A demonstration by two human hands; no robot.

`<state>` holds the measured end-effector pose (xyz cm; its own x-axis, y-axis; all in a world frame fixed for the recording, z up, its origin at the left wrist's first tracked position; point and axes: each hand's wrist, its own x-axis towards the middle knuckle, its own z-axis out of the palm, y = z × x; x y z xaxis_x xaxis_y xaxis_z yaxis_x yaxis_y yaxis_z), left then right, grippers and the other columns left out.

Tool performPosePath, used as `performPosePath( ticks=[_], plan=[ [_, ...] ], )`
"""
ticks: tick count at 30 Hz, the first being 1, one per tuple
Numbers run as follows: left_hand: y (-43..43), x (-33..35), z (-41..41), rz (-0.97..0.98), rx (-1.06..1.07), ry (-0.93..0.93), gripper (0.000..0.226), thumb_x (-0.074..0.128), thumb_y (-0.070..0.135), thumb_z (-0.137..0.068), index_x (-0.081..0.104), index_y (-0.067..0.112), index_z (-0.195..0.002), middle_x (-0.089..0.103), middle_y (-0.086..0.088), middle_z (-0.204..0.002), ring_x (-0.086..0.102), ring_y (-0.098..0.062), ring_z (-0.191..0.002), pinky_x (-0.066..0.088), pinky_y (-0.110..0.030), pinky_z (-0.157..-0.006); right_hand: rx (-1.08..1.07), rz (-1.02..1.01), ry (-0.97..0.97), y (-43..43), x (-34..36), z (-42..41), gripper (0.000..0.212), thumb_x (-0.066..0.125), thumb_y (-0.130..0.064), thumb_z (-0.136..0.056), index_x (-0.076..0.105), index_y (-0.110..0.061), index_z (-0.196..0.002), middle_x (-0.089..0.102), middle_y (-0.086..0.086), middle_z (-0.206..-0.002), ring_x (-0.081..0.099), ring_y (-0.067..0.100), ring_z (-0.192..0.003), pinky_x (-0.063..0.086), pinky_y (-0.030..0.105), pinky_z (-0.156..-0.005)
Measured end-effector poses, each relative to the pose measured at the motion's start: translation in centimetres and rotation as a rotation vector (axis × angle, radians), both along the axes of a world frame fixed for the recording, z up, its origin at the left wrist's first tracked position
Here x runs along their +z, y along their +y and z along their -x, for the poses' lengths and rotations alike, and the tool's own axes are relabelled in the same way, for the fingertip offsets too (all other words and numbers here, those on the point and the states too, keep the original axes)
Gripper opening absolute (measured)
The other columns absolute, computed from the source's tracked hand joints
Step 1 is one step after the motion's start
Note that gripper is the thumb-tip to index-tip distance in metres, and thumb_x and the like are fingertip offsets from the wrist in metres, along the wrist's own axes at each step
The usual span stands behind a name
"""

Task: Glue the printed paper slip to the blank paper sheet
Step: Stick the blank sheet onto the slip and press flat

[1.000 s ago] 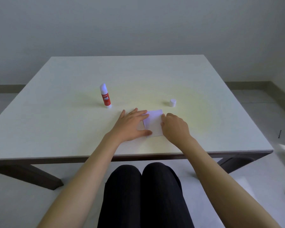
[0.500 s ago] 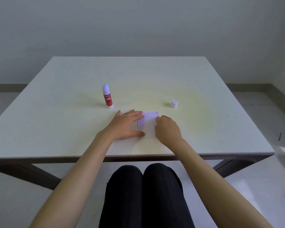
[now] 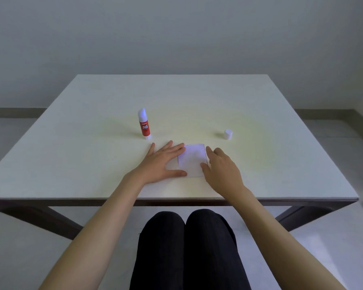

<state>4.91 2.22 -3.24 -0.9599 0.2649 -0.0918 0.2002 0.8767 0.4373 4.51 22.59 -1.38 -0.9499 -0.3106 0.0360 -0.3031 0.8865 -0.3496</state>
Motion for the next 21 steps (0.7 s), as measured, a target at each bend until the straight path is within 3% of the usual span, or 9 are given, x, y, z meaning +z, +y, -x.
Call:
performPosePath(
  ticks=[2, 5, 8, 12, 14, 17, 21],
  plan=[
    [0.0, -0.2, -0.1, 0.007, 0.003, 0.013, 0.081, 0.053, 0.062, -0.082, 0.018, 0.032, -0.149, 0.011, 0.022, -0.157, -0.002, -0.004, -0.147, -0.008, -0.048, -0.118, 0.006, -0.124, 0.088, 0.7, -0.8, -1.3, 0.049, 0.038, -0.035, -0.098, 0.036, -0.014, -0.142, 0.048, 0.004, -0.135, 0.043, 0.029, -0.121, 0.033, 0.035, -0.088],
    [-0.1, -0.4, 0.0, 0.010, 0.004, 0.016, 0.079, 0.053, 0.059, -0.084, 0.017, 0.032, -0.150, 0.010, 0.022, -0.157, -0.003, -0.004, -0.147, -0.009, -0.047, -0.118, -0.013, -0.170, 0.022, 1.4, -1.9, -1.9, 0.053, 0.027, -0.042, -0.100, 0.028, -0.014, -0.146, 0.022, -0.003, -0.157, 0.010, 0.026, -0.147, 0.011, 0.048, -0.115],
    [-0.1, -0.3, -0.1, -0.010, 0.011, 0.005, 0.080, 0.055, 0.059, -0.083, 0.018, 0.032, -0.149, 0.011, 0.023, -0.157, -0.003, -0.003, -0.146, -0.010, -0.046, -0.118, 0.028, -0.185, 0.008, 1.4, -2.3, -1.6, 0.058, 0.023, -0.045, -0.100, 0.022, -0.012, -0.148, 0.016, -0.006, -0.158, 0.002, 0.025, -0.149, -0.004, 0.056, -0.115],
    [-0.1, -0.3, 0.0, -0.029, 0.021, 0.000, 0.083, 0.059, 0.059, -0.079, 0.021, 0.033, -0.149, 0.012, 0.024, -0.156, -0.002, -0.002, -0.146, -0.010, -0.044, -0.118, 0.071, -0.200, 0.057, 1.5, -2.0, -1.3, 0.059, 0.021, -0.046, -0.100, 0.018, -0.016, -0.151, 0.011, -0.009, -0.160, -0.001, 0.024, -0.149, -0.011, 0.061, -0.111],
    [-0.1, -0.3, 0.0, -0.034, 0.025, 0.003, 0.085, 0.060, 0.061, -0.078, 0.022, 0.033, -0.148, 0.013, 0.025, -0.156, -0.002, -0.001, -0.146, -0.011, -0.044, -0.118, 0.136, -0.210, 0.121, 1.7, -1.8, -1.5, 0.059, 0.017, -0.046, -0.099, 0.014, -0.021, -0.152, 0.007, -0.012, -0.161, -0.005, 0.024, -0.149, -0.015, 0.061, -0.110],
    [-0.1, -0.4, 0.0, -0.038, 0.027, 0.003, 0.087, 0.060, 0.062, -0.076, 0.021, 0.034, -0.148, 0.013, 0.026, -0.156, -0.002, 0.000, -0.145, -0.011, -0.044, -0.118, 0.283, -0.271, 0.171, 2.0, -1.8, -2.7, 0.066, 0.002, -0.052, -0.094, 0.019, -0.024, -0.151, 0.014, -0.014, -0.160, -0.006, 0.026, -0.149, -0.025, 0.058, -0.106],
    [-0.4, -0.5, 0.1, -0.014, -0.001, -0.016, 0.088, 0.056, 0.066, -0.076, 0.017, 0.035, -0.149, 0.009, 0.027, -0.156, -0.006, 0.000, -0.145, -0.012, -0.045, -0.117, 0.257, -0.336, 0.134, 1.9, -2.6, -2.4, 0.073, -0.005, -0.059, -0.087, 0.010, -0.028, -0.152, 0.008, -0.014, -0.161, -0.002, 0.027, -0.149, -0.019, 0.060, -0.108]
  ],
)
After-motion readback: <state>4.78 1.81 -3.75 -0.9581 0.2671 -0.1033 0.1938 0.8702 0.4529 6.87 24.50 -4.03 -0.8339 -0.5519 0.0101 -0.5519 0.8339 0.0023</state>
